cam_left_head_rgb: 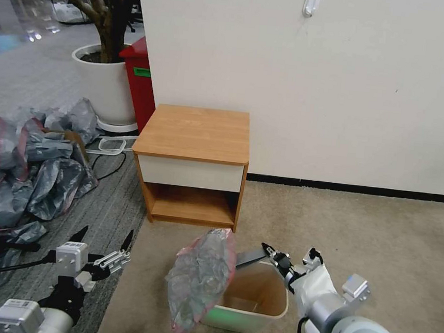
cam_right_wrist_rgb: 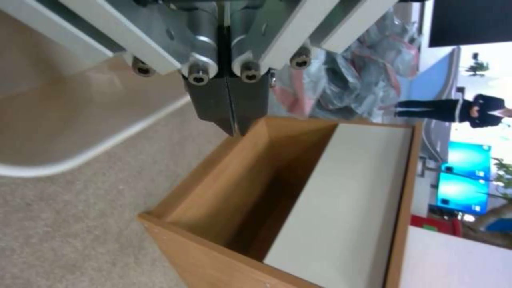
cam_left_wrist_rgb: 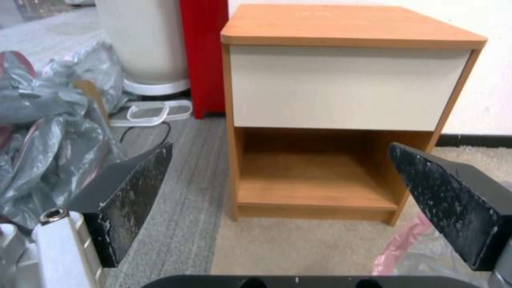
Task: Pick up the garbage bag from the table and place it over the trash can.
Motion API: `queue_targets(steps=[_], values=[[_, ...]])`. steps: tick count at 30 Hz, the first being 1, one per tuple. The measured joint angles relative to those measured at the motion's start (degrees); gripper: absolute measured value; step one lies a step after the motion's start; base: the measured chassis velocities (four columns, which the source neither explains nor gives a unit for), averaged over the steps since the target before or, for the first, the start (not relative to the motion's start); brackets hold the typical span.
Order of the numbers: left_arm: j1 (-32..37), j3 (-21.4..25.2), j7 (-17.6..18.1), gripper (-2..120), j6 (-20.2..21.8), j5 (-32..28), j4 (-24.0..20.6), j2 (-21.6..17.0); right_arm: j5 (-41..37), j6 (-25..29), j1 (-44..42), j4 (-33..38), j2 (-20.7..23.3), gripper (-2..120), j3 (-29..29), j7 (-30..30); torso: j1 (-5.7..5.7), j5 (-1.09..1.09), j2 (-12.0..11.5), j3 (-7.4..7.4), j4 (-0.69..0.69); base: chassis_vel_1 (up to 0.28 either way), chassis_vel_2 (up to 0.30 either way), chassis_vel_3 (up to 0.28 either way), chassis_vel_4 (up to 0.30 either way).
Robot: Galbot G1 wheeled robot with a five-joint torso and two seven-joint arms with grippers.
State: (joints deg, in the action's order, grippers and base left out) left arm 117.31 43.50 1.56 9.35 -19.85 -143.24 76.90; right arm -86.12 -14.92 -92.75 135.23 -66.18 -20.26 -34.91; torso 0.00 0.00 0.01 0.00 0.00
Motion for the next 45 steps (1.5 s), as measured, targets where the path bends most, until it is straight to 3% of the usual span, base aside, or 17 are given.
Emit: queue_targets(steps=[18, 21, 23, 27, 29, 32, 33, 39, 43, 45], values=[[-0.75, -0.16, 0.02, 100, 0.02, -0.06, 0.00, 0.13, 3.78, -0.64, -2.68, -3.02, 0.15, 0, 1.35, -0.13, 0.00, 0.00, -0.01, 0.00, 0.00, 0.000, 0.000, 0.000, 0.000], [-0.76, -0.19, 0.02, 100, 0.03, -0.06, 0.00, 0.21, 4.11, -1.08, -3.08, -3.01, 0.11, 7, 1.36, -0.51, 0.00, 0.00, -0.01, 0.00, 0.00, 0.000, 0.000, 0.000, 0.000], [-0.77, -0.28, 0.02, 100, 0.06, -0.06, 0.00, 0.28, 4.38, -1.15, -3.39, -2.67, 0.07, 21, 1.27, -1.33, 0.00, 0.00, 0.00, 0.00, 0.00, 0.000, 0.000, 0.000, 0.000], [-0.81, -0.34, 0.02, 100, 0.11, -0.03, 0.00, 0.31, 4.38, -1.15, -3.57, -2.44, 0.07, 28, 0.95, -1.47, 0.00, 0.00, 0.00, 0.00, 0.00, 0.000, 0.000, 0.000, 0.000], [-0.85, -0.37, 0.02, 100, 0.27, 0.03, 0.00, 0.30, 4.37, -1.13, -4.00, -1.82, 0.12, 42, 0.31, -1.61, 0.00, 0.00, 0.00, 0.00, 0.00, 0.000, 0.000, 0.000, 0.000], [-0.86, -0.38, 0.01, 100, 0.34, 0.04, 0.00, 0.24, 4.36, -1.13, -4.30, -1.40, 0.17, 47, -0.04, -1.65, 0.00, 0.00, 0.00, 0.00, 0.00, 0.000, 0.000, 0.000, 0.000], [-0.87, -0.39, 0.00, 100, 0.39, 0.06, 0.00, 0.21, 4.35, -1.13, -4.46, -1.20, 0.21, 55, -0.23, -1.65, 0.00, 0.00, 0.00, 0.00, 0.00, 0.000, 0.000, 0.000, 0.000], [-1.13, -0.96, -0.17, 100, 0.80, 0.22, 0.00, -0.23, 4.37, -1.02, -5.88, 1.02, 0.32, 73, -2.67, -1.68, 0.00, 0.00, 0.00, 0.00, 0.00, 0.000, 0.000, 0.000, 0.000], [-1.58, -1.91, -1.16, 100, 1.62, 0.42, 0.00, -1.09, 5.23, -0.98, -6.60, 3.35, -0.27, 92, -4.43, -1.67, 0.00, 0.00, 0.00, 0.00, 0.00, 0.000, 0.000, 0.000, 0.000], [-1.74, -2.05, -1.35, 100, 1.78, 0.43, 0.00, -1.41, 5.68, -0.97, -6.79, 3.94, -0.42, 95, -4.70, -1.66, 0.00, 0.00, 0.00, 0.00, 0.00, 0.000, 0.000, 0.000, 0.000]])
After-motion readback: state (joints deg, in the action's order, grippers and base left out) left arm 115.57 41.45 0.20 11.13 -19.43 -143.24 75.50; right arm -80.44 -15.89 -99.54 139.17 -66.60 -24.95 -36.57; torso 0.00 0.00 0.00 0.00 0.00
